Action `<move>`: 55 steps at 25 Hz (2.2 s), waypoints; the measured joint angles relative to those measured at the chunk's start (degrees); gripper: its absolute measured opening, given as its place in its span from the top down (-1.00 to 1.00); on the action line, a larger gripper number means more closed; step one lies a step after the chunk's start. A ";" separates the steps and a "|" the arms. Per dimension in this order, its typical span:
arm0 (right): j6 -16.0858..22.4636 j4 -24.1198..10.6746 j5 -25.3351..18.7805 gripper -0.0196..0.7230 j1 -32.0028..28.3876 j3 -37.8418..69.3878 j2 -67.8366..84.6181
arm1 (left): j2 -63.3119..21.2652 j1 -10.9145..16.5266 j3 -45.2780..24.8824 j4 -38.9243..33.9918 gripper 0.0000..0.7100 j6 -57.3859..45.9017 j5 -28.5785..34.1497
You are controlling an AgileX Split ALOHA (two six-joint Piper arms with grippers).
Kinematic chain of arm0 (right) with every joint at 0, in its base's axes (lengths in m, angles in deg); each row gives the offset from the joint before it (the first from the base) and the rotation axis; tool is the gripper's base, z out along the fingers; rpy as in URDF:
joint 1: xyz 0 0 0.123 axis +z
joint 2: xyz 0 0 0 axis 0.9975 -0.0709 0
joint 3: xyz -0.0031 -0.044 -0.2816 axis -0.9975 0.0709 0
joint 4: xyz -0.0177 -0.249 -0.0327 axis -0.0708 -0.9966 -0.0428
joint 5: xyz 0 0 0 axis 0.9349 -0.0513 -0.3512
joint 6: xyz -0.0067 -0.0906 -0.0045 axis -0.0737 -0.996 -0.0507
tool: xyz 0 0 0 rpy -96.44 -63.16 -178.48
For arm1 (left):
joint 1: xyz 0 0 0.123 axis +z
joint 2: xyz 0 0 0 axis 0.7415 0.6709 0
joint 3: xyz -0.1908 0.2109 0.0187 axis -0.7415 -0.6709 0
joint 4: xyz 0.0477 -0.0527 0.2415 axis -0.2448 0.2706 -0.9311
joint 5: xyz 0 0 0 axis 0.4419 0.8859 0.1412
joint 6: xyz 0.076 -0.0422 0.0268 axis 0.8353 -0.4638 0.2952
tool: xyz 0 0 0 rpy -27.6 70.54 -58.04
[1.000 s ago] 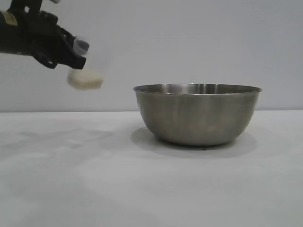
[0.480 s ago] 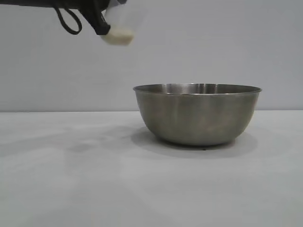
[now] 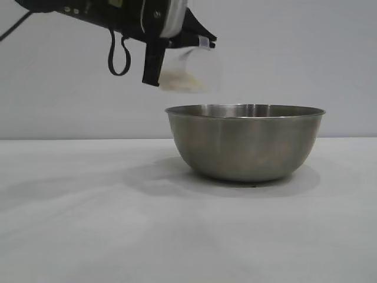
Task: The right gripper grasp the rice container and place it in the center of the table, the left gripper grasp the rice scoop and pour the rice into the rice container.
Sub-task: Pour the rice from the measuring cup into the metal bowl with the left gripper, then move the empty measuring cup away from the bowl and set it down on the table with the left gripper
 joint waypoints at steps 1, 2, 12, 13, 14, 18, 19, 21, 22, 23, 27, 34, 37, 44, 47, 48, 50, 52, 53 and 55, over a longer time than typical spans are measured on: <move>0.00 0.00 0.00 -0.22 0.00 0.00 0.00 | 0.57 -0.37 0.11 -0.13 1.00 3.56 0.58; 0.00 0.00 0.00 -0.22 0.00 0.00 0.00 | 0.96 -0.86 0.11 -0.13 1.00 7.00 0.87; 0.04 0.00 0.00 -0.07 0.00 0.00 0.00 | 1.86 -3.17 0.20 -0.23 1.00 32.02 1.67; 0.04 0.00 0.00 -0.07 0.00 0.00 0.00 | 1.86 -3.17 0.20 -0.23 1.00 33.74 1.67; 0.04 0.00 0.00 -0.07 0.00 0.00 0.00 | 1.86 -3.17 0.20 -0.23 1.00 34.97 1.56; 0.04 0.00 0.00 -0.07 0.00 0.00 0.00 | 1.86 -3.17 0.20 -0.23 1.00 37.72 -0.35; 0.04 0.00 0.00 -0.07 0.00 0.00 0.00 | 1.86 -3.17 0.20 -0.23 1.00 38.14 -0.87; 0.04 0.00 0.00 -0.07 0.00 0.00 0.00 | 1.86 -3.17 0.20 -0.13 1.00 38.72 -1.73; 0.04 0.00 0.00 -0.07 0.00 0.00 0.00 | 1.86 -3.17 0.20 0.69 1.00 38.72 -2.13; 0.04 0.00 0.00 -0.07 0.00 0.00 0.00 | 1.86 -3.17 0.20 2.50 1.00 38.15 -2.81; 0.04 0.00 0.00 -0.07 0.00 0.00 0.00 | 1.86 -3.26 0.20 15.38 1.00 29.69 -9.13; 0.04 0.00 0.00 -0.07 0.00 0.00 0.00 | 1.86 -3.26 0.20 40.30 1.00 8.74 -11.90; 0.13 0.00 0.00 -0.07 0.00 0.00 0.00 | 1.86 -3.26 0.20 53.66 1.00 -0.31 -12.29; 0.26 0.00 0.00 -0.07 0.00 0.00 0.00 | 0.95 -2.30 -3.19 80.27 1.00 -18.35 -9.78; 0.43 0.00 0.00 -0.07 0.00 0.00 0.00 | -0.47 -0.46 -7.89 80.33 1.00 -27.04 -8.69; 0.53 0.00 0.00 -0.07 0.00 0.00 0.00 | -1.16 0.32 -9.68 79.08 1.00 -30.70 -8.69; 0.78 0.00 0.00 -0.07 0.00 0.00 0.00 | -1.72 1.94 -13.05 76.80 1.00 -37.38 -8.83; 0.99 0.00 0.00 -0.07 0.00 0.00 0.00 | -1.93 3.56 -15.98 73.78 1.00 -44.58 -9.26; 1.13 0.00 0.00 -0.07 0.00 0.00 0.00 | -1.98 4.53 -17.68 72.15 1.00 -47.89 -9.74; 1.15 -0.11 0.00 -0.07 0.00 0.00 0.00 | -1.98 6.23 -20.89 66.95 1.00 -52.60 -12.59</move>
